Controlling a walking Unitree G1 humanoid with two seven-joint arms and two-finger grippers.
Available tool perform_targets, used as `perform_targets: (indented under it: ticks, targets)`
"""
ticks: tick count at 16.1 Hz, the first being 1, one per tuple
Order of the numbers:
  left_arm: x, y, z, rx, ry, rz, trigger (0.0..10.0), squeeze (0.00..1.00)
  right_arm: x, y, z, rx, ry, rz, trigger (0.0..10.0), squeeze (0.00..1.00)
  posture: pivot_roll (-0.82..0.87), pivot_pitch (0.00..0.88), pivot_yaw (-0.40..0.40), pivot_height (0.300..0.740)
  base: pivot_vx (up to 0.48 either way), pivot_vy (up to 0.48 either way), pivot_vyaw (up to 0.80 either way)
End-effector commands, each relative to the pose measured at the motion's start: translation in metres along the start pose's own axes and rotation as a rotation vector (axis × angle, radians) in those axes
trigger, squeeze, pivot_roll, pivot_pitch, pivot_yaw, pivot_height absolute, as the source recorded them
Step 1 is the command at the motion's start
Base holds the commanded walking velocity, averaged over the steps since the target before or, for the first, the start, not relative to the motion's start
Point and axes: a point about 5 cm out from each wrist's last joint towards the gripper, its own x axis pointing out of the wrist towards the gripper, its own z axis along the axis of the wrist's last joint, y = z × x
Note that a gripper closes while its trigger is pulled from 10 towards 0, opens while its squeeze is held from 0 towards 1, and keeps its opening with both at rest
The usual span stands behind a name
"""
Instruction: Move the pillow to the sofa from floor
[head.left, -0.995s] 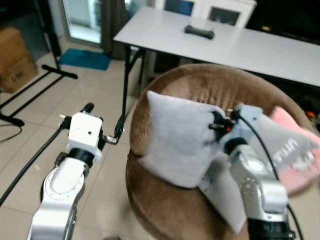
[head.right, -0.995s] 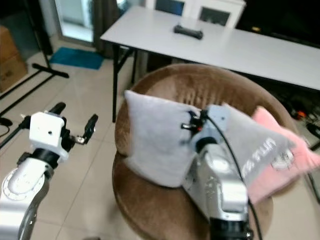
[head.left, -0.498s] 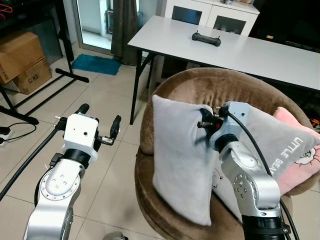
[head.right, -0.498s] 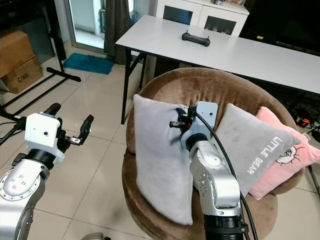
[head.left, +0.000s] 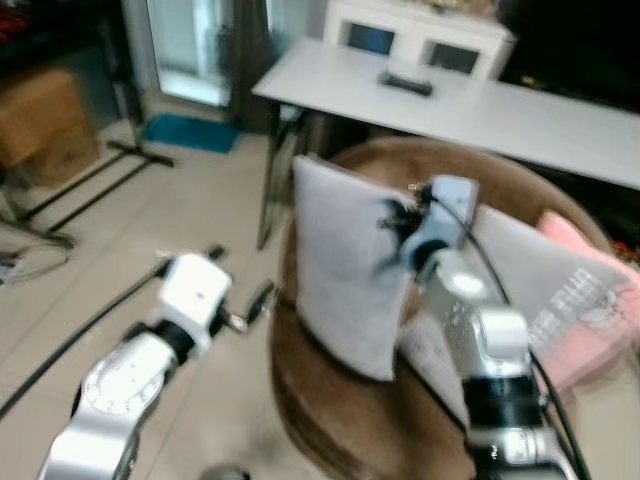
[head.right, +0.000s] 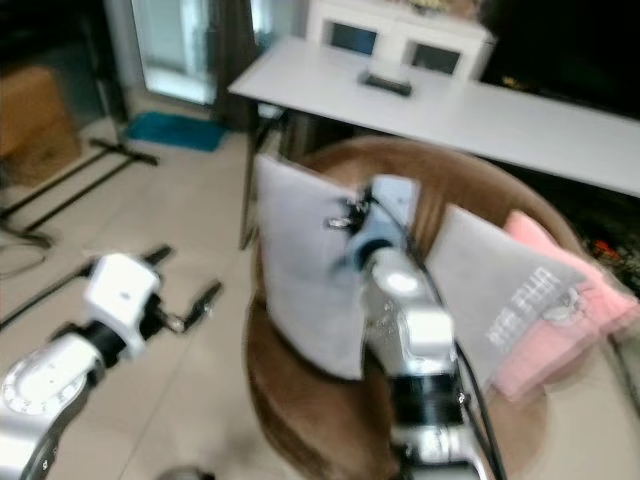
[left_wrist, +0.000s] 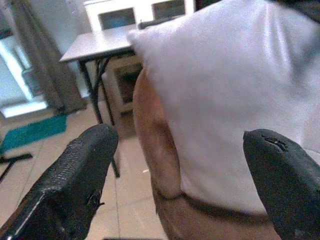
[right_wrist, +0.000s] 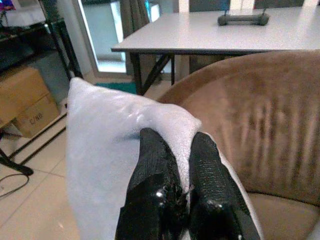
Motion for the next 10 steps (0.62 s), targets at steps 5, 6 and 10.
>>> perform_targets:
  ticks: [5, 6, 10]
  targets:
    - [0.000, 0.001, 0.005, 0.031, 0.028, -0.099, 10.0, 0.15, 0.051, -0.016, -0.008, 0.265, 0.061, -0.161, 10.0, 0.00, 0.19, 0.000, -0.116, 0.740, 0.000, 0.000, 0.00]
    - [-0.001, 0.001, 0.005, 0.033, 0.030, -0.101, 10.0, 0.15, 0.052, -0.018, -0.009, 0.260, 0.072, -0.178, 10.0, 0.00, 0.20, 0.000, -0.119, 0.740, 0.000, 0.000, 0.00]
    - [-0.017, 0.003, 0.006, 0.039, 0.048, -0.063, 10.0, 0.15, 0.056, -0.036, 0.006, 0.244, 0.028, -0.288, 10.0, 0.00, 0.22, 0.000, -0.138, 0.740, 0.000, 0.000, 0.00]
